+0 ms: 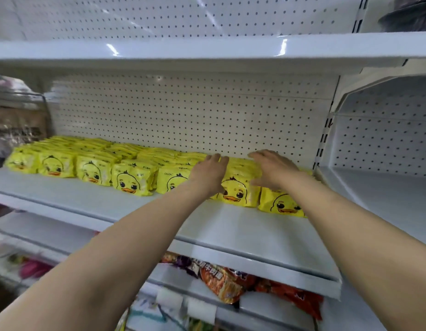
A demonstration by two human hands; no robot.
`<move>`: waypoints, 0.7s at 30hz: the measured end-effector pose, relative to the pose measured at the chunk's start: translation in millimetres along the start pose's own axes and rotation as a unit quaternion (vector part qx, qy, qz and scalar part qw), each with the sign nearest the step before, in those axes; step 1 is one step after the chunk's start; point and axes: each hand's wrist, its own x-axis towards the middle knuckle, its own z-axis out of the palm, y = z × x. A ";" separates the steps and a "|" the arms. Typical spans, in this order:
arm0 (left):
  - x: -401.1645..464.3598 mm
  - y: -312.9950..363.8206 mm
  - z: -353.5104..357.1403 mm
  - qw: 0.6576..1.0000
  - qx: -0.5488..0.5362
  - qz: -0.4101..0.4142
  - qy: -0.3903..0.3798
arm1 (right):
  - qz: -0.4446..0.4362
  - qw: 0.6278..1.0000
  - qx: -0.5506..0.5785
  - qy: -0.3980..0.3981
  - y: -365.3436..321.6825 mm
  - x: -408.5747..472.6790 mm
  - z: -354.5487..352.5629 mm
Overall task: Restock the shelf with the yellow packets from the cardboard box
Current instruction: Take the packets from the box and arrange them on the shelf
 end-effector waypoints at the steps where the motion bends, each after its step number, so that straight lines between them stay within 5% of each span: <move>1: -7.4 -10.5 -3.4 1.000 -0.006 -0.019 0.000 | -0.014 1.000 0.009 0.008 -12.0 4.6 -2.7; 21: -240.8 -268.4 -49.2 0.925 0.095 -0.367 0.018 | -0.326 0.940 0.097 0.017 -354.3 69.7 -2.1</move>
